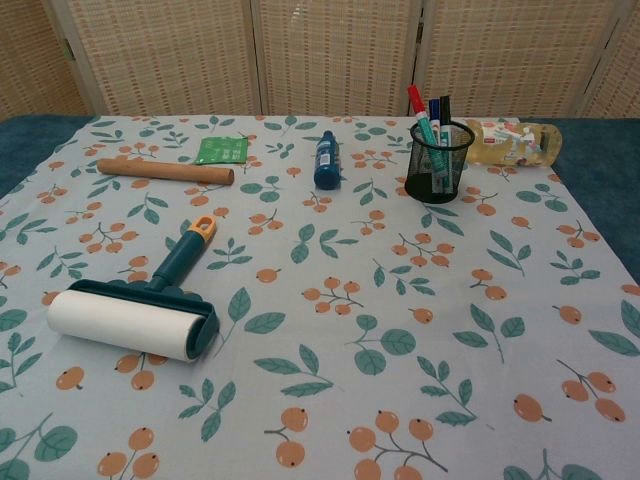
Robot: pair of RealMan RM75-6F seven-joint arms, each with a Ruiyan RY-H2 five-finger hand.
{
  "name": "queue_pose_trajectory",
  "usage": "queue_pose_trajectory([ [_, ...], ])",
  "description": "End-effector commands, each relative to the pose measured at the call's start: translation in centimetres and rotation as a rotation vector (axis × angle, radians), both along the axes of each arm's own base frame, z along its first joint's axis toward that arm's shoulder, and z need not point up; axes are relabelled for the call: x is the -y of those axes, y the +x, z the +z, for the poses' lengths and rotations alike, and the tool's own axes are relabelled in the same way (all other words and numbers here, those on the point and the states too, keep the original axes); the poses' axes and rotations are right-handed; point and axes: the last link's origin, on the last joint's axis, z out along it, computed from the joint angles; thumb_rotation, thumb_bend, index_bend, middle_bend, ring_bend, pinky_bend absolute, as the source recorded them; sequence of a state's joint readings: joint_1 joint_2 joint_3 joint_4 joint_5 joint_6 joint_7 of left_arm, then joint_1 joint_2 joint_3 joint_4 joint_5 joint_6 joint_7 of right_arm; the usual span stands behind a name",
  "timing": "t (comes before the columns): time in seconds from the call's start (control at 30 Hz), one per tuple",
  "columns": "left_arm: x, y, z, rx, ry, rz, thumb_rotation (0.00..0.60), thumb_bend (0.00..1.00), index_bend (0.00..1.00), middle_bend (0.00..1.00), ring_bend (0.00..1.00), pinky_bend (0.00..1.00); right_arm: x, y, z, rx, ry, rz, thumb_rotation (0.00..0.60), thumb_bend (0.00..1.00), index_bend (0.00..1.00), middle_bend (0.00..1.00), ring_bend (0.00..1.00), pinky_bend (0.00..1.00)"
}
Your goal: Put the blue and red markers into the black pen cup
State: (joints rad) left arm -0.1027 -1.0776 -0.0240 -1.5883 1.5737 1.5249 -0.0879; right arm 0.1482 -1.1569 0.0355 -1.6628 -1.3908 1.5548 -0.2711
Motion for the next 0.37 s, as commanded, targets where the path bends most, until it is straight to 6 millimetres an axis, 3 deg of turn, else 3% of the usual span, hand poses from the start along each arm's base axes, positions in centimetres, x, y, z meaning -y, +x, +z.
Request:
queue_pose_trajectory([
  [0.03, -0.3, 0.0, -0.3, -0.010, 0.000, 0.005, 0.600, 0.21, 0.02, 0.00, 0.01, 0.27, -0.6, -1.5, -0.2, 0.001, -0.011, -0.037, 0.600, 0.19, 0.00, 0.00, 0.00, 0.00],
  [0.37, -0.9, 0.2, -1.8, -0.049, -0.042, -0.009, 0.600, 0.21, 0.02, 0.00, 0.01, 0.27, -0.6, -2.9, 0.1, 0.050, 0.005, -0.068, 0.600, 0.19, 0.00, 0.00, 0.00, 0.00],
])
